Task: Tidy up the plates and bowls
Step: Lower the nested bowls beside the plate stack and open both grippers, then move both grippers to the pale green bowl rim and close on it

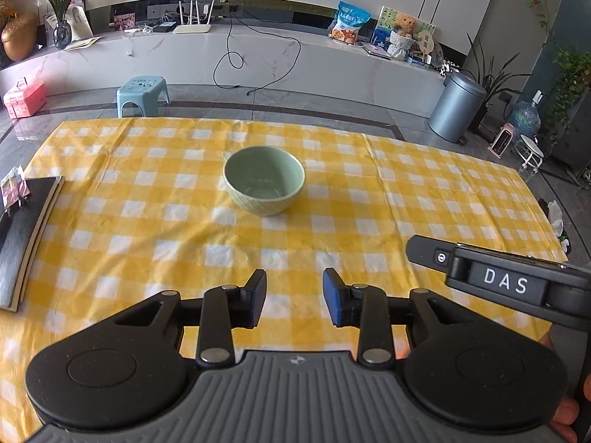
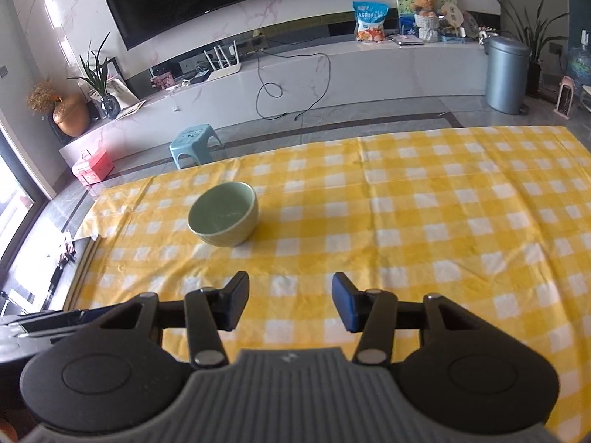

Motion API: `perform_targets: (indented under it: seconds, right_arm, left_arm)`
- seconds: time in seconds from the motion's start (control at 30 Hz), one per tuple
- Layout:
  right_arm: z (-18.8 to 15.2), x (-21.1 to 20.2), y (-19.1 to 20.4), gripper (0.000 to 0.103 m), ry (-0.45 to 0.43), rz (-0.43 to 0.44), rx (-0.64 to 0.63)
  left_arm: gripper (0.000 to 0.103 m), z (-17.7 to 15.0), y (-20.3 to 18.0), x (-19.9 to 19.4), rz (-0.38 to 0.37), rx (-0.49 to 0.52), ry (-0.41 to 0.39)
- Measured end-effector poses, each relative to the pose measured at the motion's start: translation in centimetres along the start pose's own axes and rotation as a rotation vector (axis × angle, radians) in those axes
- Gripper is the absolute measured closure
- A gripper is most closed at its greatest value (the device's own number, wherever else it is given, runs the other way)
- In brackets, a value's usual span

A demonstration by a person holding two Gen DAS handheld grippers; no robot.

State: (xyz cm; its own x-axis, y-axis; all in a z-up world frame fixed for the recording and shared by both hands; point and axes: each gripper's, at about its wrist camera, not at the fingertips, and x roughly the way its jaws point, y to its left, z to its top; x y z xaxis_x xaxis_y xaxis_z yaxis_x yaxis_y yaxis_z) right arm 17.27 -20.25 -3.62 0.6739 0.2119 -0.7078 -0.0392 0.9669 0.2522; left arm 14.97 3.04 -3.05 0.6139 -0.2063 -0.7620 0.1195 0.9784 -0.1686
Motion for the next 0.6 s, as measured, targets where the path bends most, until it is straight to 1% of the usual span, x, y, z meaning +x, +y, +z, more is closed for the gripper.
perform_targets:
  seconds: [0.13, 0.23, 0.33, 0.43, 0.5, 0.6]
  right_arm:
    - [1.9, 2.0, 1.5, 0.053, 0.001, -0.006, -0.038]
    - [3.3, 3.8, 1.9, 0.053, 0.037, 0.014, -0.029]
    - [4.7, 5.9, 1.9, 0.053, 0.088, 0.035, 0.006]
    - [5.9, 8.1, 1.9, 0.053, 0.106, 0.009, 0.013]
    - [6.6, 9.4, 1.8, 0.057, 0.118, -0.002, 0.028]
    - [7.6, 11.4, 1.5, 0.062, 0.157, 0.025, 0.086]
  left_arm:
    - [0.064, 1.7, 1.2, 1.3, 0.010, 0.008, -0.005]
    - [0.064, 3.2, 2.2, 2.3, 0.013, 0.001, -0.015]
    - [0.063, 4.7, 3.5, 3.4, -0.023, -0.043, -0.016]
    - [0.063, 6.0, 4.4, 4.8, -0.032, -0.073, -0.020]
    - [0.063, 6.6, 5.1, 6.0, -0.041, -0.104, -0.016]
    - [0.063, 7.5, 6.3, 8.3, -0.049, -0.156, 0.002]
